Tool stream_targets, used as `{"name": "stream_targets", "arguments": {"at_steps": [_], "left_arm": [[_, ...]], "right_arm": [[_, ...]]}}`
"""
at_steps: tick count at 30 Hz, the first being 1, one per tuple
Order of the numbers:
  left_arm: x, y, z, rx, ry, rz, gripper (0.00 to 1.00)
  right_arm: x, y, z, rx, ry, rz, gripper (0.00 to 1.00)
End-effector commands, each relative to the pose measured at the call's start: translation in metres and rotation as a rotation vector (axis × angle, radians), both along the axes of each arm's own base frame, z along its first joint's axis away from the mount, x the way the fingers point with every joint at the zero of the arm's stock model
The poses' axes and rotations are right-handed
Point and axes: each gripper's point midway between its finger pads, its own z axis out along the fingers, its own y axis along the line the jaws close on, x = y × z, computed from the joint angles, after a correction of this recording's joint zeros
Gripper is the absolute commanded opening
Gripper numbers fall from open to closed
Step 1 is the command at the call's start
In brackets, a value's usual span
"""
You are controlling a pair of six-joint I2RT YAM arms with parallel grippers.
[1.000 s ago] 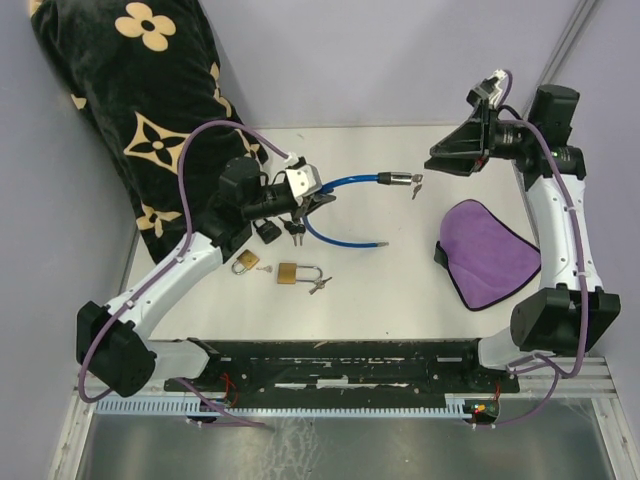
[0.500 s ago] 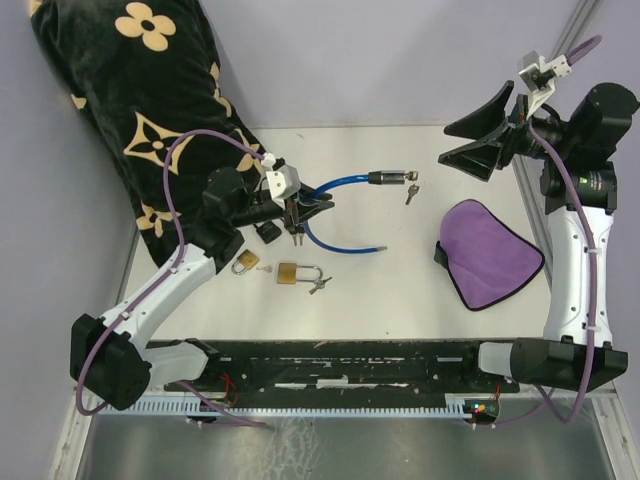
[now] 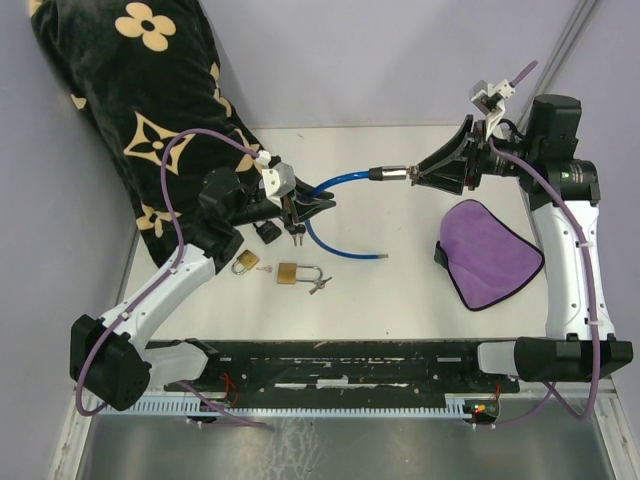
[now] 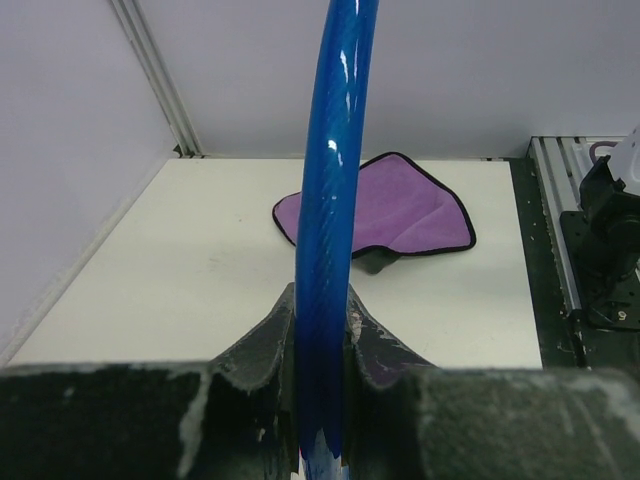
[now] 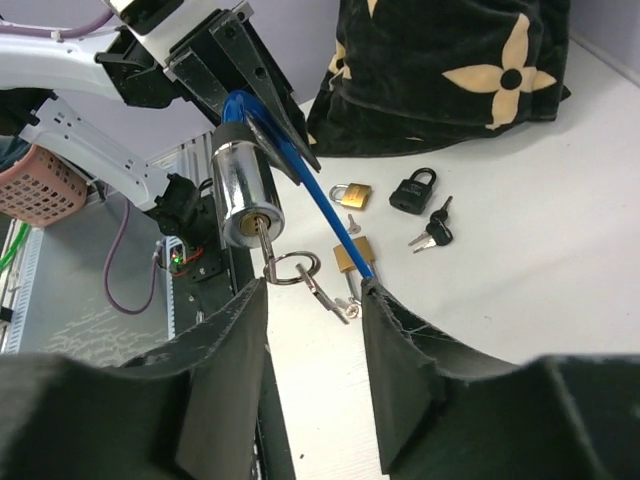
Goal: Lock with the key
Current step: Adjust the key in the lock.
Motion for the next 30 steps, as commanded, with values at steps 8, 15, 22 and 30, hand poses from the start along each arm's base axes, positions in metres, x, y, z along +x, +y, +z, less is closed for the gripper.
{"name": "stream_targets", "arguments": {"at_steps": [8, 15, 22, 30], "left_arm": [[-0.010, 0.005, 0.035, -0.071, -0.097, -0.017, 0.03], [-0.010, 0.005, 0.036, -0.069, -0.100, -0.019, 0.03], [-0.012, 0.004, 0.036, -0.071, -0.100, -0.027, 0.03], [-0.013, 0.003, 0.038, -0.079, -0.101, -0.037, 0.03]], "right_arm": [[-0.009, 0.011, 0.026, 0.126, 0.100, 0.090, 0.44], [-0.019, 0.004, 0.041, 0.124, 0.060, 0.100, 0.52], [-0.018, 0.004, 0.047, 0.131, 0.071, 0.071, 0.57], [-0.017, 0.015, 0.045, 0.147, 0.163, 0.093, 0.38]]}}
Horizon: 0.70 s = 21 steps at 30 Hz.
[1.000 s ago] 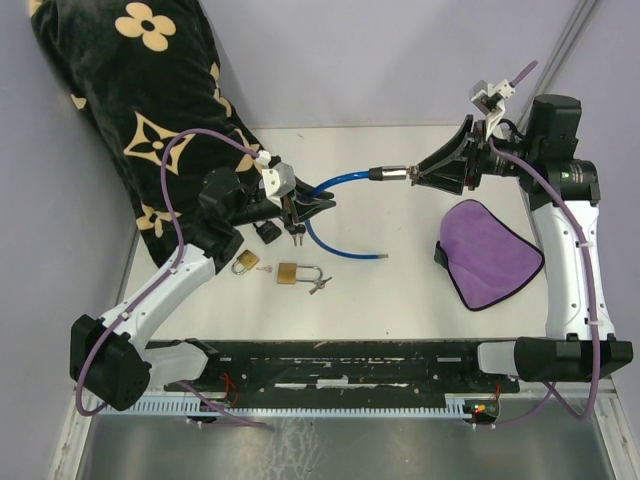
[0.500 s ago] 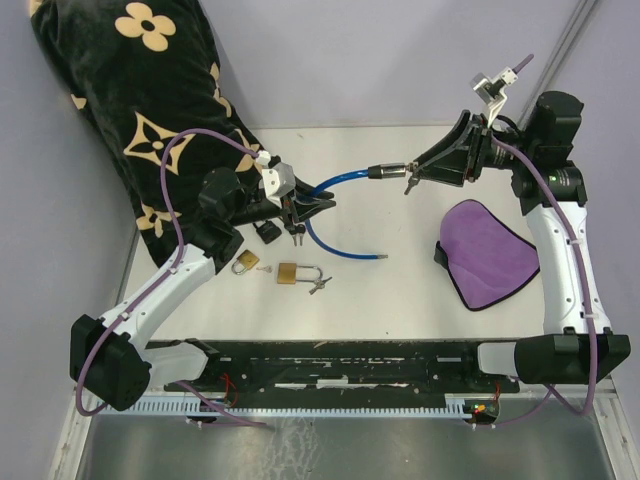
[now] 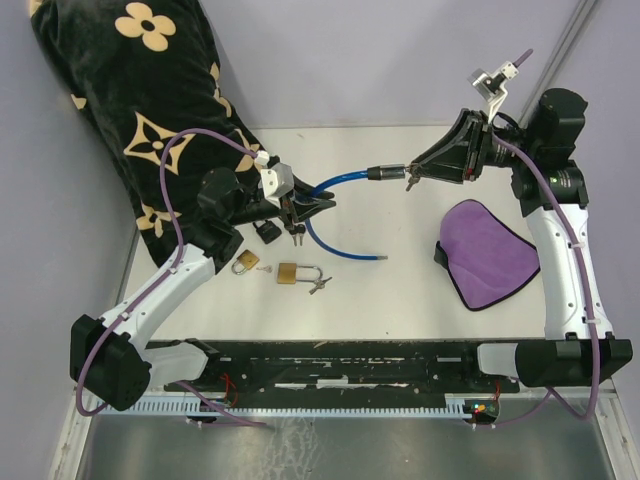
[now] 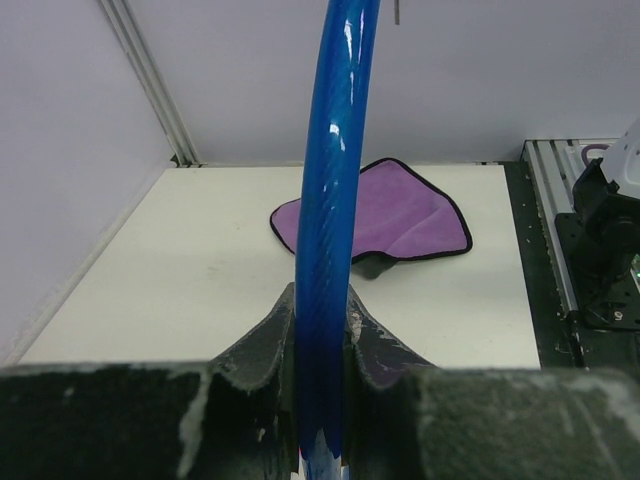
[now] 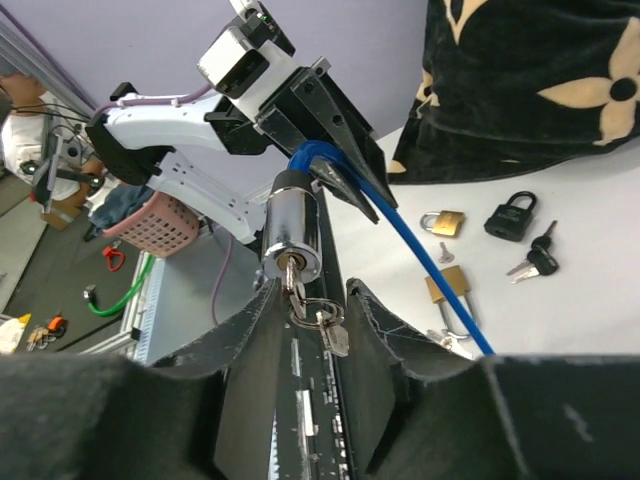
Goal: Lock with the key
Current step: Adjust the key in the lock.
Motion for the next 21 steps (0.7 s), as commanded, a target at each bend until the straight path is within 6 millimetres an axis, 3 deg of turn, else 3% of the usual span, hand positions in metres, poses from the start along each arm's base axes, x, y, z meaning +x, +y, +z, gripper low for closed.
{"name": "stream_targets", "arguments": {"at_steps": [1, 4, 7, 12, 13, 17, 21], "left_arm": [[-0.012, 0.004, 0.034, -0.068, -0.086, -0.027, 0.03], [-0.011, 0.003, 0.033, -0.065, -0.084, -0.026, 0.03], [-0.010, 0.003, 0.032, -0.062, -0.087, -0.022, 0.03], [-0.008, 0.004, 0.031, -0.055, -0.088, -0.013, 0.03], [-0.008, 0.004, 0.031, -0.055, -0.087, -0.013, 0.03], [-0.009, 0.003, 0.032, -0.059, -0.081, -0.020, 0.03], [-0.011, 0.004, 0.034, -0.071, -0.070, -0.020, 0.03]], "right_arm": [[-0.005, 0.004, 0.017, 0.011, -0.009, 0.001, 0.33], [-0.005, 0.005, 0.015, 0.016, 0.033, 0.008, 0.18], [-0.004, 0.005, 0.013, 0.024, 0.110, 0.016, 0.10], [-0.005, 0.006, 0.011, 0.037, 0.236, 0.034, 0.05], [-0.007, 0.006, 0.012, 0.036, 0.231, 0.038, 0.07], [-0.012, 0.005, 0.022, 0.037, 0.177, 0.043, 0.52], [-0.001, -0.006, 0.035, 0.042, 0.124, -0.005, 0.68]]}}
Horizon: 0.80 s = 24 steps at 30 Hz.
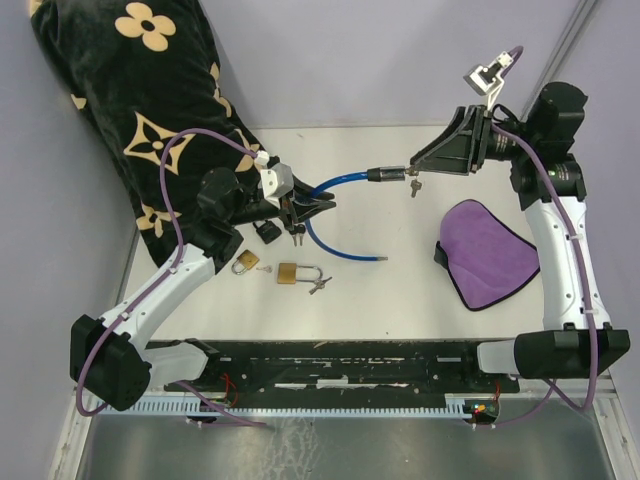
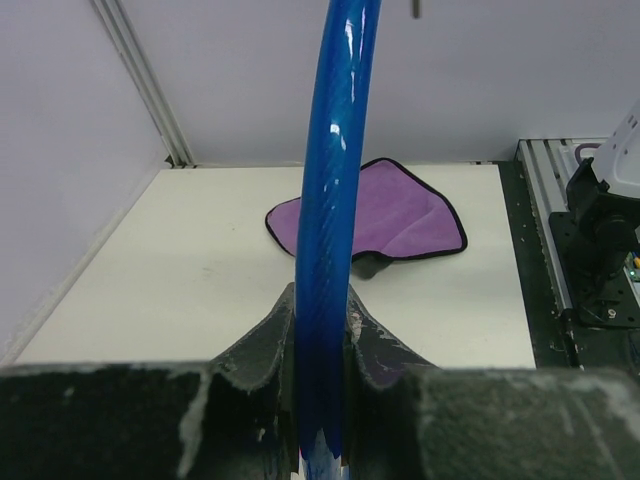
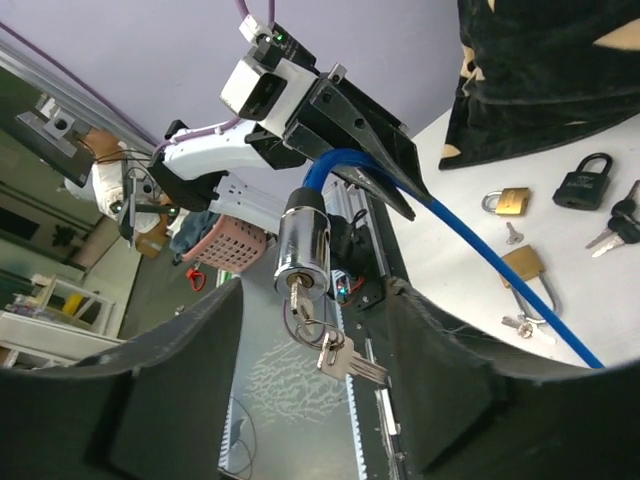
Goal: Lock with the key
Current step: Adjust the key in the lock, then lock the lock.
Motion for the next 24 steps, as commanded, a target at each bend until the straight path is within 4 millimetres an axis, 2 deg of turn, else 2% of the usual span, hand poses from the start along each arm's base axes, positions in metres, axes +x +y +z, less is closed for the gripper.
{"name": "stream_targets", "arguments": {"at_steps": [1, 4, 6, 9, 12, 16, 18, 20, 22, 24], "left_arm": [[-0.009, 0.004, 0.036, -0.075, -0.069, -0.008, 0.03], [-0.010, 0.007, 0.047, -0.118, -0.035, -0.004, 0.03], [-0.006, 0.012, 0.062, -0.174, 0.033, 0.005, 0.03], [0.010, 0.023, 0.097, -0.270, 0.167, 0.037, 0.03], [0.033, 0.039, 0.128, -0.390, 0.283, 0.080, 0.03], [0.057, 0.058, 0.165, -0.528, 0.335, 0.130, 0.03], [0.074, 0.063, 0.180, -0.560, 0.322, 0.199, 0.03], [0.088, 0.070, 0.197, -0.615, 0.303, 0.256, 0.03], [0.099, 0.077, 0.212, -0.668, 0.278, 0.303, 0.03], [0.108, 0.082, 0.225, -0.721, 0.263, 0.339, 0.03]], "right_arm": [[0.003, -0.013, 0.034, 0.001, -0.140, -0.047, 0.70], [0.019, -0.035, 0.041, -0.008, -0.199, -0.132, 0.75], [0.029, -0.051, 0.040, -0.021, -0.243, -0.179, 0.78], [0.040, -0.072, 0.026, -0.051, -0.305, -0.218, 0.79], [0.045, -0.079, -0.001, -0.074, -0.354, -0.220, 0.80], [0.035, -0.068, -0.040, -0.102, -0.408, -0.217, 0.89], [0.022, -0.054, -0.055, -0.124, -0.441, -0.196, 0.91], [0.017, -0.031, -0.070, -0.144, -0.432, -0.195, 0.92], [0.022, -0.010, -0.075, -0.096, -0.356, -0.239, 0.93], [0.041, 0.000, -0.067, 0.069, -0.223, -0.342, 0.92]]}}
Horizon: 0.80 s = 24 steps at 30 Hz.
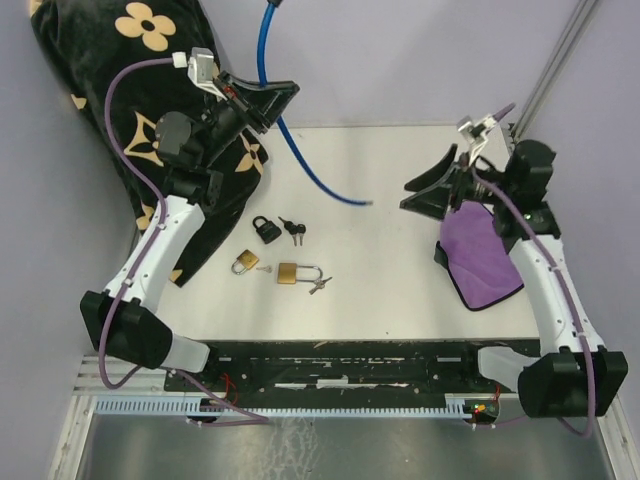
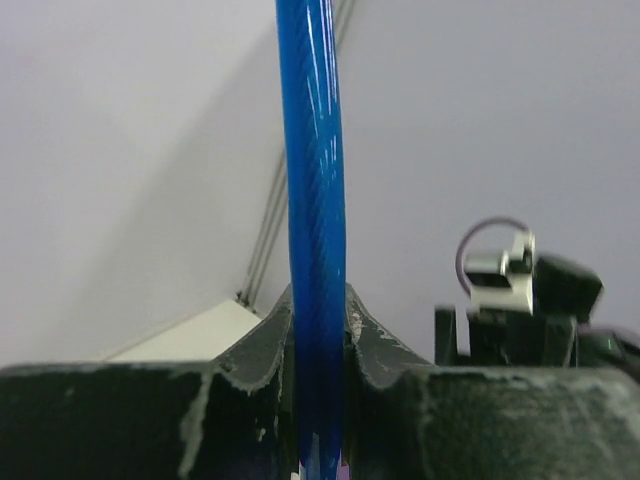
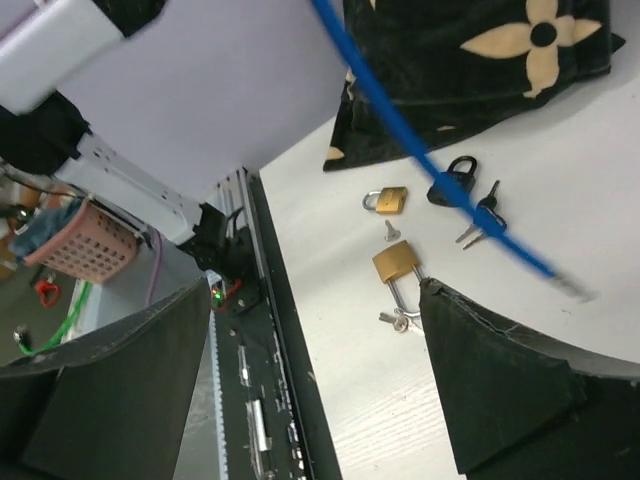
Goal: Lock with the key
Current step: Lock the lock.
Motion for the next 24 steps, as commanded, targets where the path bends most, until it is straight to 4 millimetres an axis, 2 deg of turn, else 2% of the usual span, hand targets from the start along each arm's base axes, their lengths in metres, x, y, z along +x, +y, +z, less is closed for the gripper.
{"name": "stream_targets", "arguments": {"at_steps": [1, 3, 5, 8, 10, 13, 16, 20, 24], "left_arm": [[0.008, 0.022, 0.072, -0.197, -0.080, 0.133, 0.03], [0.014, 0.018, 0.078, -0.202, -0.088, 0.148, 0.03], [0.020, 0.009, 0.081, -0.189, -0.084, 0.157, 0.03], [0.026, -0.004, 0.079, -0.184, -0.068, 0.162, 0.03], [0.024, -0.011, 0.081, -0.198, -0.064, 0.159, 0.03], [0.018, -0.021, 0.086, -0.217, -0.071, 0.165, 0.03], [0.012, -0.029, 0.093, -0.237, -0.085, 0.183, 0.03], [0.005, -0.043, 0.101, -0.254, -0.091, 0.171, 0.03], [0.000, -0.057, 0.101, -0.256, -0.090, 0.161, 0.03]], "right_arm": [[0.024, 0.021, 0.034, 0.289, 0.015, -0.170, 0.91], [0.025, 0.026, 0.050, 0.450, 0.068, -0.180, 0.92], [0.025, 0.035, 0.060, 0.534, 0.134, -0.184, 0.95], [0.034, 0.048, 0.059, 0.644, 0.336, -0.203, 0.96], [0.051, 0.050, 0.043, 0.706, 0.508, -0.265, 0.97], [0.074, 0.051, 0.010, 0.732, 0.654, -0.373, 0.99], [0.076, 0.063, -0.018, 0.719, 0.758, -0.400, 0.99], [0.071, 0.074, -0.036, 0.702, 0.880, -0.412, 0.99], [0.077, 0.083, -0.059, 0.566, 1.060, -0.486, 0.99]]}}
